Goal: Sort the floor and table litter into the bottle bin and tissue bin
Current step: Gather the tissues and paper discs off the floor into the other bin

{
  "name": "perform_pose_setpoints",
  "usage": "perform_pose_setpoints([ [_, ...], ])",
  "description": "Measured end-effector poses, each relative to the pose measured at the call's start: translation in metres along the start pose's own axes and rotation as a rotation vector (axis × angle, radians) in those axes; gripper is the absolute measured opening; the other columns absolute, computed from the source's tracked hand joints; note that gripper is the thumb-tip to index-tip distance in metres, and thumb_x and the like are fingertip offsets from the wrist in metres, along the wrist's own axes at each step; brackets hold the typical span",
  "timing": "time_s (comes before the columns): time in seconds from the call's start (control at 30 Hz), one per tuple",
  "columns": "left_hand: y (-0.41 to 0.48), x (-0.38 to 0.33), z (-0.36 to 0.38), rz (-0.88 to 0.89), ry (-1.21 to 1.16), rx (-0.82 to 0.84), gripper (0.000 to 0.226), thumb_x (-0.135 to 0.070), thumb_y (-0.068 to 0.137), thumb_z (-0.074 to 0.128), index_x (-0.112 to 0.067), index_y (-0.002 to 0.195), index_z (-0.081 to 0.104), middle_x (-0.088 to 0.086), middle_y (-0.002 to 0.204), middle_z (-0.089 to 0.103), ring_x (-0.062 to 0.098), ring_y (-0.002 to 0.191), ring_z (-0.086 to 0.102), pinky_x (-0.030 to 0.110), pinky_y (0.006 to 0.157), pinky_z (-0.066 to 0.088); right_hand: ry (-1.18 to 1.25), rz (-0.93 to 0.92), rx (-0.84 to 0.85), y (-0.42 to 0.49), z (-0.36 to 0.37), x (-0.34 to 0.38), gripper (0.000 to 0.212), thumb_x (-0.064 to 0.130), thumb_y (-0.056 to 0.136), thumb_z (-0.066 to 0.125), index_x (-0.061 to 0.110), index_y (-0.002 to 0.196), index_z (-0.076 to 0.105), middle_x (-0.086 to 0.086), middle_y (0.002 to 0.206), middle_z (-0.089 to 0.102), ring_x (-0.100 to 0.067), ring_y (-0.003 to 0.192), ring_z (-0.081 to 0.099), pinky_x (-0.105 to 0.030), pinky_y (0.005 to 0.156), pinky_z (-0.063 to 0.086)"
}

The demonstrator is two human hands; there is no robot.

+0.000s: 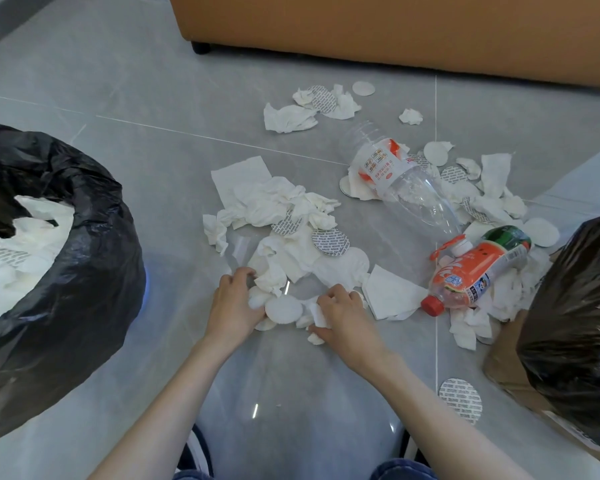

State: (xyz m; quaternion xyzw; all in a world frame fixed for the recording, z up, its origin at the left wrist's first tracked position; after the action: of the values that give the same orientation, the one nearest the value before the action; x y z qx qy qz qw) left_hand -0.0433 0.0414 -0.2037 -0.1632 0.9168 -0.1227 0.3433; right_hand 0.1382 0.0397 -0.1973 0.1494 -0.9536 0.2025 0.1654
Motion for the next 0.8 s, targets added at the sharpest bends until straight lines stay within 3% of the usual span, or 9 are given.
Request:
perform_pose_setpoints([
  [0.07, 0.004, 0.000, -0.008, 0.030, -0.019, 0.027, 0.057, -0.015, 0.070, 0.077, -0.019, 0.120, 0.051, 0.003, 0.093, 0.050, 0.019, 0.083, 0.050, 0.023, 0.064, 0.036, 0.137, 0.004, -0.042, 0.000, -0.008, -0.005, 0.022, 0.023, 0.092, 0.057, 0.005, 0.104, 0.054, -0.011, 0.112, 0.049, -0.028, 0.101, 0.046, -0.028, 0.071, 0.027],
  [0.17, 0.012, 0.000, -0.026, 0.035, -0.035, 0.061, 0.036, -0.006, 0.072, 0.075, -0.023, 0.101, 0.061, 0.001, 0.085, 0.058, 0.018, 0.074, 0.055, 0.024, 0.065, 0.041, 0.430, 0.082, -0.168, -0.003, -0.027, -0.022, 0.016, 0.016, 0.087, 0.063, 0.011, 0.084, 0.048, -0.004, 0.087, 0.052, -0.022, 0.080, 0.049, -0.030, 0.064, 0.029],
  [0.33, 0.018, -0.013, -0.068, 0.022, -0.150, -0.047, 0.023, -0.007, 0.078, 0.073, -0.021, 0.092, 0.061, -0.010, 0.078, 0.059, 0.007, 0.069, 0.055, 0.014, 0.062, 0.041, 0.615, 0.201, -0.226, -0.006, -0.053, -0.039, 0.014, 0.016, 0.088, 0.061, 0.007, 0.086, 0.050, 0.005, 0.072, 0.053, -0.008, 0.064, 0.046, -0.021, 0.056, 0.034],
  [0.43, 0.016, -0.028, -0.071, 0.027, -0.314, -0.012, 0.021, -0.009, 0.077, 0.075, -0.022, 0.087, 0.062, -0.008, 0.081, 0.062, 0.008, 0.073, 0.058, 0.017, 0.068, 0.045, 0.406, 0.150, -0.065, -0.001, -0.042, -0.033, 0.018, 0.016, 0.088, 0.059, 0.007, 0.100, 0.050, -0.005, 0.092, 0.054, -0.020, 0.080, 0.053, -0.030, 0.066, 0.039],
  [0.53, 0.010, -0.044, -0.038, 0.051, -0.366, 0.226, 0.019, -0.015, 0.077, 0.077, -0.016, 0.091, 0.065, -0.002, 0.088, 0.065, 0.012, 0.080, 0.060, 0.014, 0.069, 0.048, 0.210, 0.112, 0.063, 0.000, -0.018, -0.028, 0.042, 0.014, 0.087, 0.060, 0.012, 0.126, 0.045, -0.011, 0.123, 0.042, -0.032, 0.105, 0.048, -0.037, 0.085, 0.043],
  [0.6, 0.009, -0.047, -0.015, 0.096, -0.228, 0.279, 0.020, -0.022, 0.072, 0.080, -0.020, 0.084, 0.065, 0.003, 0.110, 0.059, 0.018, 0.102, 0.057, 0.025, 0.087, 0.050, 0.140, 0.093, 0.085, -0.002, -0.008, -0.025, 0.056, 0.010, 0.088, 0.057, 0.017, 0.139, 0.036, -0.010, 0.134, 0.032, -0.032, 0.112, 0.042, -0.036, 0.091, 0.041],
  [0.67, 0.011, -0.044, 0.001, 0.123, -0.015, 0.242, 0.018, -0.024, 0.073, 0.079, -0.026, 0.085, 0.065, 0.006, 0.140, 0.034, 0.023, 0.131, 0.033, 0.032, 0.106, 0.035, 0.067, 0.074, 0.081, -0.004, -0.005, -0.024, 0.064, 0.006, 0.087, 0.056, 0.018, 0.144, 0.030, -0.009, 0.136, 0.027, -0.030, 0.112, 0.038, -0.031, 0.088, 0.037],
  [0.73, 0.008, -0.046, 0.014, 0.158, 0.107, 0.228, 0.019, -0.024, 0.076, 0.075, -0.020, 0.094, 0.069, 0.004, 0.151, 0.017, 0.024, 0.136, 0.016, 0.028, 0.107, 0.025, 0.012, 0.061, 0.070, -0.004, -0.005, -0.024, 0.068, 0.004, 0.085, 0.057, 0.019, 0.144, 0.028, -0.008, 0.135, 0.027, -0.027, 0.110, 0.036, -0.027, 0.082, 0.033],
  [0.8, 0.005, -0.049, 0.024, 0.194, 0.179, 0.223, 0.030, -0.027, 0.079, 0.072, -0.014, 0.106, 0.067, 0.001, 0.153, 0.017, 0.023, 0.135, 0.014, 0.025, 0.104, 0.024, -0.013, 0.061, 0.069, -0.003, -0.006, -0.024, 0.066, 0.003, 0.083, 0.058, 0.018, 0.142, 0.029, -0.008, 0.132, 0.030, -0.026, 0.109, 0.037, -0.027, 0.080, 0.033],
])
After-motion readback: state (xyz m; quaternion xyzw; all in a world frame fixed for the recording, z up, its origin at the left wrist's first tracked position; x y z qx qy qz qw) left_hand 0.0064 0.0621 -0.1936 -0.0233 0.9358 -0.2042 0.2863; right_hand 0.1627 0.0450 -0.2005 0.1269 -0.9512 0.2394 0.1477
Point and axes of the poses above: each hand's wrist, its own y-axis towards the middle knuckle, its own z-axis out of the palm, x = y × z, the point moved 9 cm from there along y, towards the middle knuckle
